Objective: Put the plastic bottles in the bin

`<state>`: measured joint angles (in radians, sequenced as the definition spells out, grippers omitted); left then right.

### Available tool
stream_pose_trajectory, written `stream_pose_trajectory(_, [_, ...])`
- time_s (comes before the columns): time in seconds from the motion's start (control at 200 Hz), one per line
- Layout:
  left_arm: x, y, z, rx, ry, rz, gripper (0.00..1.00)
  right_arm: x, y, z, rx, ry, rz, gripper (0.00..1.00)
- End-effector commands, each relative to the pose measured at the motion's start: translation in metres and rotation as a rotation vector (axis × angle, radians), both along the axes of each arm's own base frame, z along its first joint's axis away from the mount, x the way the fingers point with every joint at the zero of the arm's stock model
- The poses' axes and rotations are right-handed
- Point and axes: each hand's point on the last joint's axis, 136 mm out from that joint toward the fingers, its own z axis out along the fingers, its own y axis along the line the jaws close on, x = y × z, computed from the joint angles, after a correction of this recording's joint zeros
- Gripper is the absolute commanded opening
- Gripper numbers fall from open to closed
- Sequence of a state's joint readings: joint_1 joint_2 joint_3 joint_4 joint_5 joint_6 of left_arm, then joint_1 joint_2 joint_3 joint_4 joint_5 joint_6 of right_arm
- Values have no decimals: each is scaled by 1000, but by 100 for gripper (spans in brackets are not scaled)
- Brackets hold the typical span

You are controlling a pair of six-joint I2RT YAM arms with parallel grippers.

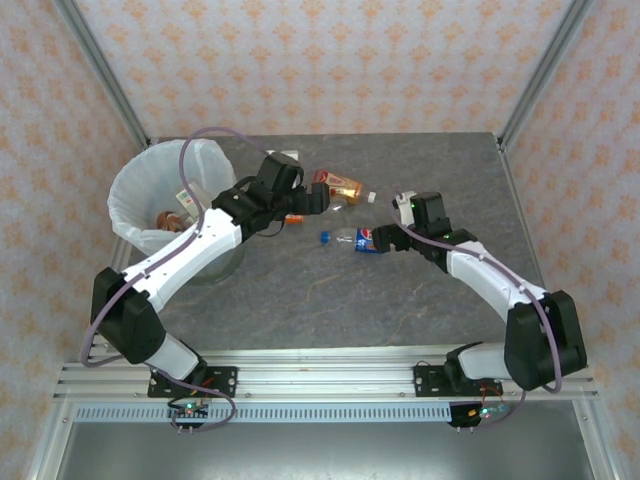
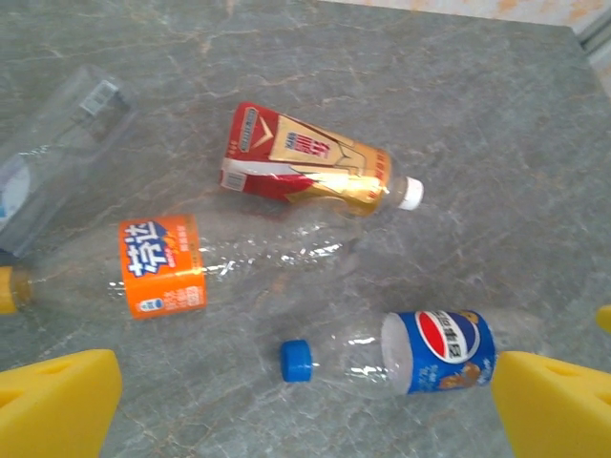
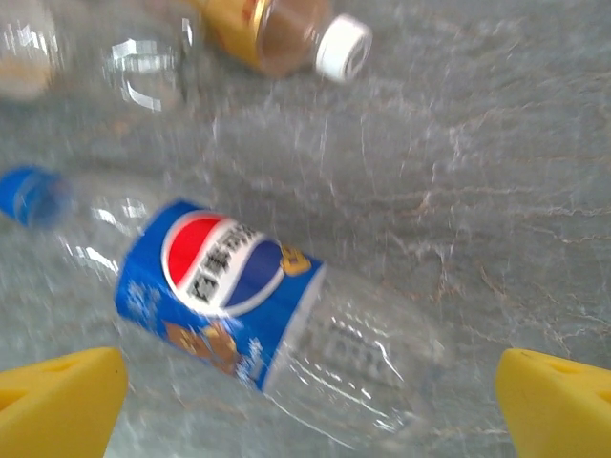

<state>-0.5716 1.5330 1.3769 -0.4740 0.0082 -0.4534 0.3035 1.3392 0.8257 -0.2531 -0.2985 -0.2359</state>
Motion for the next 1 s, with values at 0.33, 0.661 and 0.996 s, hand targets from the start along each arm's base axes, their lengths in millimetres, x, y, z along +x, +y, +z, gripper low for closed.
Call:
stream_pose_trajectory(0.33, [7,52,-33,120,35,204,100,1,4,-28,-129,189,435,100])
stream_pose_trajectory(0.661, [4,96,-40,137,55,287,100,14,-10,-64,-338,301,558,100])
stream_pose_trajectory(0.996, [3,135,-38,190,55,344,100,13,4,-80,-361,315,618,98])
